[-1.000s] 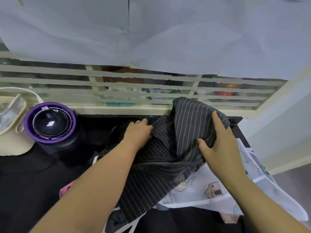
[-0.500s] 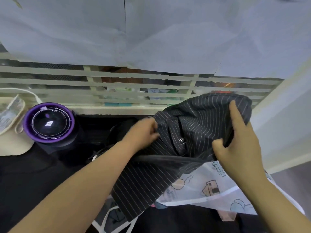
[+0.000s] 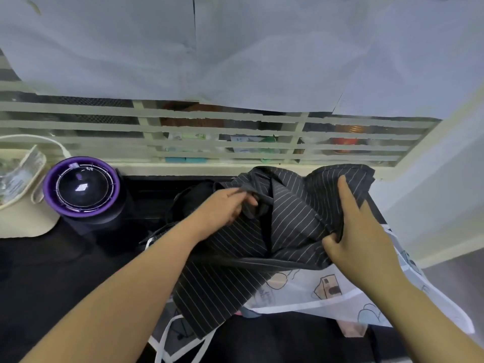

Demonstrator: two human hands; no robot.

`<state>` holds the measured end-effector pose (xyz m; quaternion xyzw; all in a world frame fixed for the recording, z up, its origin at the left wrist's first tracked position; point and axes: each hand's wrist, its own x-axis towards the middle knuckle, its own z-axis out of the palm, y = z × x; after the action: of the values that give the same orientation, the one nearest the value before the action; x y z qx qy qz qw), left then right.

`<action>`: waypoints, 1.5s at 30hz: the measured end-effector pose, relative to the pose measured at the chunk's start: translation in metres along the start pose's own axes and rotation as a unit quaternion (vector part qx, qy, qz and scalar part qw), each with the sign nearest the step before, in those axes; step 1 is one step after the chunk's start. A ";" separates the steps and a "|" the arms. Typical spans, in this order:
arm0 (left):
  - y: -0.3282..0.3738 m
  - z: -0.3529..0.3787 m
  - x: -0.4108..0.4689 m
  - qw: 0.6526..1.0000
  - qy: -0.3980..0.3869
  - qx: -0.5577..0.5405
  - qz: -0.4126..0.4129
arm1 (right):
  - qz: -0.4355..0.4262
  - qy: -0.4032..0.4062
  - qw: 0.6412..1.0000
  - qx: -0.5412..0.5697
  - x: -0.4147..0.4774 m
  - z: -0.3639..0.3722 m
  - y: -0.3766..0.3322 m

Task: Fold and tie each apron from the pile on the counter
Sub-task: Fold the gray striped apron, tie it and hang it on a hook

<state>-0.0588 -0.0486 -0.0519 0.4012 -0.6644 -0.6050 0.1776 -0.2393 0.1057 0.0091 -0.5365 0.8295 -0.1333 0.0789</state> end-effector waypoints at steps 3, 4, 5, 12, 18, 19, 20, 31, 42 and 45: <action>0.014 -0.015 -0.005 0.986 0.032 -0.162 0.026 | 0.015 0.023 1.000 0.007 0.006 -0.006 0.005; 0.017 -0.019 -0.008 0.983 0.051 -0.175 0.035 | 0.021 0.030 0.999 0.013 0.008 -0.008 0.007; 0.021 -0.023 -0.011 0.984 0.067 -0.161 0.041 | 0.023 0.038 0.999 0.019 0.010 -0.009 0.007; 0.043 -0.036 -0.025 0.986 0.061 -0.123 0.094 | 0.012 0.099 0.993 0.065 0.023 -0.011 0.001; 0.060 -0.043 -0.028 0.964 0.178 -0.096 0.173 | 0.043 0.222 0.965 0.136 0.024 -0.035 -0.004; 0.064 -0.042 -0.030 0.953 0.213 -0.093 0.192 | 0.041 0.242 0.957 0.151 0.022 -0.039 -0.008; 0.069 -0.041 -0.032 0.940 0.247 -0.094 0.217 | 0.039 0.257 0.952 0.164 0.021 -0.042 -0.011; 0.055 -0.062 -0.061 0.863 0.413 -0.164 0.239 | 0.168 -0.053 0.984 0.009 0.038 0.032 0.083; 0.048 -0.040 -0.088 0.978 0.162 -0.031 0.128 | -0.107 0.095 0.988 -0.059 0.042 0.040 -0.025; 0.061 -0.036 -0.094 0.979 0.142 -0.010 0.146 | -0.193 0.071 0.976 -0.074 0.047 0.054 -0.060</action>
<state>0.0055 -0.0059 0.0366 0.3797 -0.6782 -0.5160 0.3601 -0.1913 0.0323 -0.0232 -0.6799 0.7214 -0.1225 -0.0474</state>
